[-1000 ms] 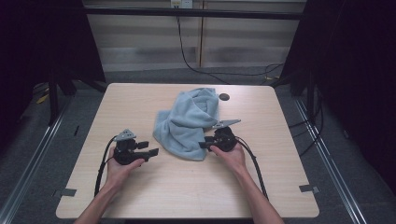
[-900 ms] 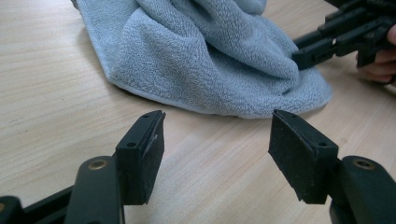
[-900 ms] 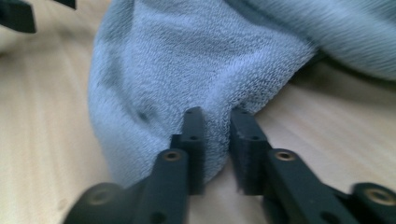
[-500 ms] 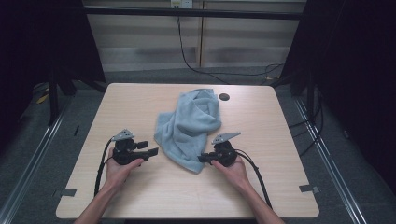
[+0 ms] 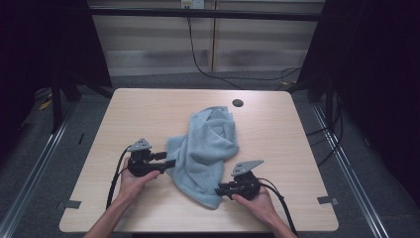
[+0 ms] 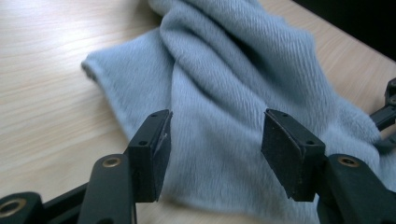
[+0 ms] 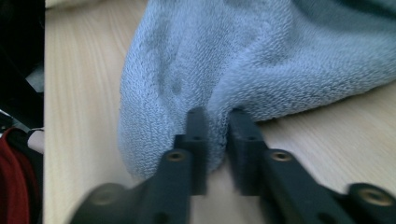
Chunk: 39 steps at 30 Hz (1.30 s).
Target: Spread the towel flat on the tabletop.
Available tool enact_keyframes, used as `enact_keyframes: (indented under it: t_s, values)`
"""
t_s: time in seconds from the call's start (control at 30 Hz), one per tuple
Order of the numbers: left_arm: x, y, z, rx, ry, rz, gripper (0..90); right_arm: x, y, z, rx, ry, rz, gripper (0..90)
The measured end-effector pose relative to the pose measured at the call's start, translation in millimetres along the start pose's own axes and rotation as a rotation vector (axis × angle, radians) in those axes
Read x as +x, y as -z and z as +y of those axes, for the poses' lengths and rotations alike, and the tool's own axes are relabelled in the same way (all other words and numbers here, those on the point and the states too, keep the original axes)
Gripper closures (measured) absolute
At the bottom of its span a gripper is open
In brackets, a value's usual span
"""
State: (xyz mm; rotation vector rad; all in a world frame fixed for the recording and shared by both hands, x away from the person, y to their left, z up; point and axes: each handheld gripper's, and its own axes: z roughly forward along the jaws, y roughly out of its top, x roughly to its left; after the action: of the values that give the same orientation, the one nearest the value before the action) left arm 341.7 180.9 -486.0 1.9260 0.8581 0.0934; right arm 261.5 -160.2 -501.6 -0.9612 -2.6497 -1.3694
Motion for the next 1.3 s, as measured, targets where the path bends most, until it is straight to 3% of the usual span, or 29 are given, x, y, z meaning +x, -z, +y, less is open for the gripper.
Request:
enact_keyframes:
  t_s: [0.07,0.2,0.27,0.33,0.43,0.57,0.67,0.7,0.73,0.77,0.9,0.93,0.97,1.1,1.17,1.3]
  values:
    - [-6.2,-7.5,4.1,0.016,-0.031,-0.005,41.1,-3.7,7.9,1.1,-0.042,-0.025,0.007,67.3]
    - [-12.4,-23.7,0.5,0.082,-0.064,0.027,39.5,-24.2,19.4,11.8,-0.113,-0.067,-0.051,60.0]
    - [-13.7,-28.0,-1.6,0.102,-0.074,0.041,40.6,-34.7,17.9,19.8,-0.119,-0.068,-0.082,57.4]
    - [-13.6,-28.2,-2.1,0.123,-0.089,0.057,49.9,-43.8,11.6,27.4,-0.121,-0.075,-0.095,54.0]
    - [-10.7,-28.0,-4.4,0.136,-0.088,0.044,64.9,-53.7,-4.9,35.0,-0.108,-0.069,-0.093,53.5]
    - [-6.8,-22.4,-3.9,0.115,-0.048,0.032,71.4,-58.6,-27.5,34.6,-0.059,-0.06,-0.115,55.9]
    - [-3.7,-14.2,-4.3,0.101,-0.043,0.04,74.7,-51.5,-29.0,32.6,-0.038,-0.034,-0.12,67.1]
    - [-3.2,-10.6,-5.2,0.096,-0.026,0.021,75.1,-47.0,-28.1,31.6,-0.023,-0.02,-0.12,68.8]
    - [-3.2,-10.6,-5.2,0.096,-0.026,0.021,75.3,-47.0,-28.1,31.6,-0.023,-0.02,-0.12,68.8]
    - [-5.0,-2.7,-7.5,0.092,-0.035,-0.006,75.3,-35.9,-24.2,28.3,0.014,0.006,-0.109,75.9]
    - [-13.1,12.3,-13.2,0.084,-0.042,-0.043,75.9,-16.6,-15.6,16.6,0.042,0.018,-0.066,82.4]
    - [-13.1,12.3,-13.2,0.084,-0.042,-0.043,76.0,-10.7,-12.8,13.0,0.047,0.024,-0.067,82.6]
    - [-17.8,18.5,-15.1,0.076,-0.033,-0.07,76.5,-5.1,-9.5,9.2,0.055,0.023,-0.062,82.8]
    - [-26.8,33.5,-22.6,0.083,-0.046,-0.105,76.6,14.1,5.4,-9.0,0.063,-0.006,-0.003,82.3]
    - [-28.0,40.4,-27.4,0.081,-0.047,-0.107,75.9,22.0,15.5,-14.9,0.065,0.001,-0.008,77.9]
    - [-25.2,49.2,-23.5,0.03,-0.028,-0.112,65.3,17.3,42.8,-13.2,-0.03,-0.032,-0.039,71.8]
